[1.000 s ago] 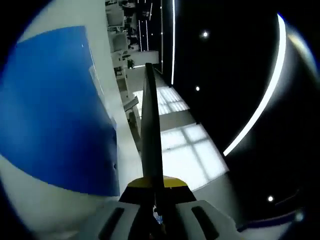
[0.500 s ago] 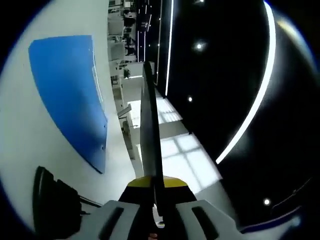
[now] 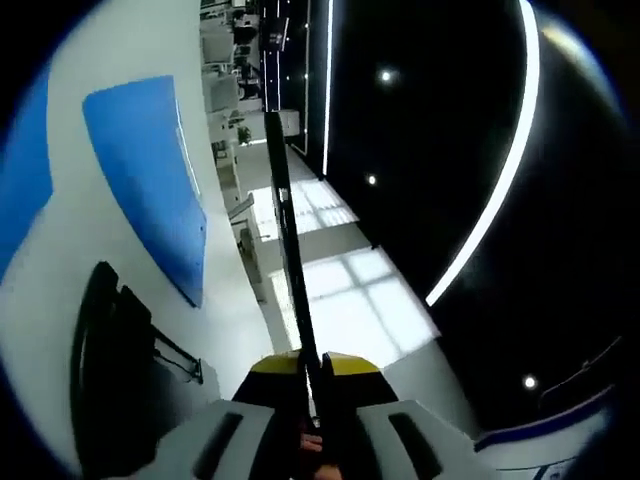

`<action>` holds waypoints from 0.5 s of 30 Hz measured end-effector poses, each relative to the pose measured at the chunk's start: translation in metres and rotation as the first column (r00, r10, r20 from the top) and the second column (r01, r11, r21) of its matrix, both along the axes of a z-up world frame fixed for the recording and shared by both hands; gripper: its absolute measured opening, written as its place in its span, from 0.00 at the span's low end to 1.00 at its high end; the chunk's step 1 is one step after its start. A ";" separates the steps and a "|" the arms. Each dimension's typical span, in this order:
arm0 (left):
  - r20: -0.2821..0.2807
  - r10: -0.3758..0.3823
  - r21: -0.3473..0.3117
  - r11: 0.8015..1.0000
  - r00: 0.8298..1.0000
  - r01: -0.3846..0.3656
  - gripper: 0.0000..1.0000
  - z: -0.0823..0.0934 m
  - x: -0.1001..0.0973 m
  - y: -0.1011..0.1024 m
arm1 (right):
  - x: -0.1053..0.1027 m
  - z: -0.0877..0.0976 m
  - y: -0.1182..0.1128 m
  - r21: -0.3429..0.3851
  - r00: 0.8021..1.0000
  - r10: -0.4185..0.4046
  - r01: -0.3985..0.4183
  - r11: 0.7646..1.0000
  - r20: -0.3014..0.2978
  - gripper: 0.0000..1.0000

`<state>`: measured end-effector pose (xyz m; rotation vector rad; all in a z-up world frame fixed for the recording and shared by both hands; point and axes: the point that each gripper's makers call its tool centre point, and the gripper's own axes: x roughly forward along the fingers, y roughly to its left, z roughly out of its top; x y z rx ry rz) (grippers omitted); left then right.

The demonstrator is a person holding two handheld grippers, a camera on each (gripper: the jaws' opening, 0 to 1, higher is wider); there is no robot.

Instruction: Organize the scattered folders on the table and sort them into different groups

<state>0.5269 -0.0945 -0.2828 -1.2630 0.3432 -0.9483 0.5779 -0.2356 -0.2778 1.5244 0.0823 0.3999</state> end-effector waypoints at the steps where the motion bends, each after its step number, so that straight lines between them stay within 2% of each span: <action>1: 0.016 0.000 0.022 1.000 1.000 0.000 0.16 0.000 0.000 0.001 | 0.000 0.000 0.001 -0.006 1.000 0.006 -0.006 1.000 -0.001 0.05; 3: 0.096 -0.009 0.089 0.996 0.995 0.000 0.19 0.006 -0.006 0.003 | -0.005 0.001 0.006 0.003 0.999 0.033 -0.033 0.999 0.011 0.05; 4: 0.109 -0.018 0.099 0.995 0.994 0.007 0.23 0.008 -0.009 0.002 | -0.003 0.001 0.005 0.010 0.999 0.034 -0.034 0.999 0.011 0.05; 6: 0.097 -0.040 0.055 0.998 0.994 0.035 0.38 0.016 -0.013 0.003 | -0.007 0.002 0.008 0.034 0.999 0.039 -0.039 0.999 0.015 0.05; 7: 0.082 -0.069 0.001 0.998 0.994 0.069 0.47 0.021 -0.016 0.003 | -0.008 0.003 0.005 0.035 0.999 0.038 -0.038 0.999 0.014 0.05; 8: 0.076 -0.095 -0.007 0.995 0.993 0.096 0.53 0.021 -0.018 0.005 | -0.008 0.004 0.003 0.033 0.999 0.039 -0.040 0.999 0.017 0.05; 11: 0.086 -0.091 0.014 0.996 0.992 0.090 0.69 0.017 -0.018 0.016 | -0.011 0.004 -0.002 0.036 0.999 0.047 -0.048 0.998 0.024 0.05; 13: 0.092 -0.056 0.066 0.997 0.994 0.050 0.76 0.009 -0.008 0.034 | -0.022 0.006 -0.001 0.025 0.998 0.061 -0.062 0.998 0.032 0.05; 15: 0.087 -0.027 0.086 0.996 0.996 0.020 0.79 0.004 0.003 0.050 | -0.027 0.006 -0.004 0.027 0.997 0.078 -0.079 0.997 0.030 0.05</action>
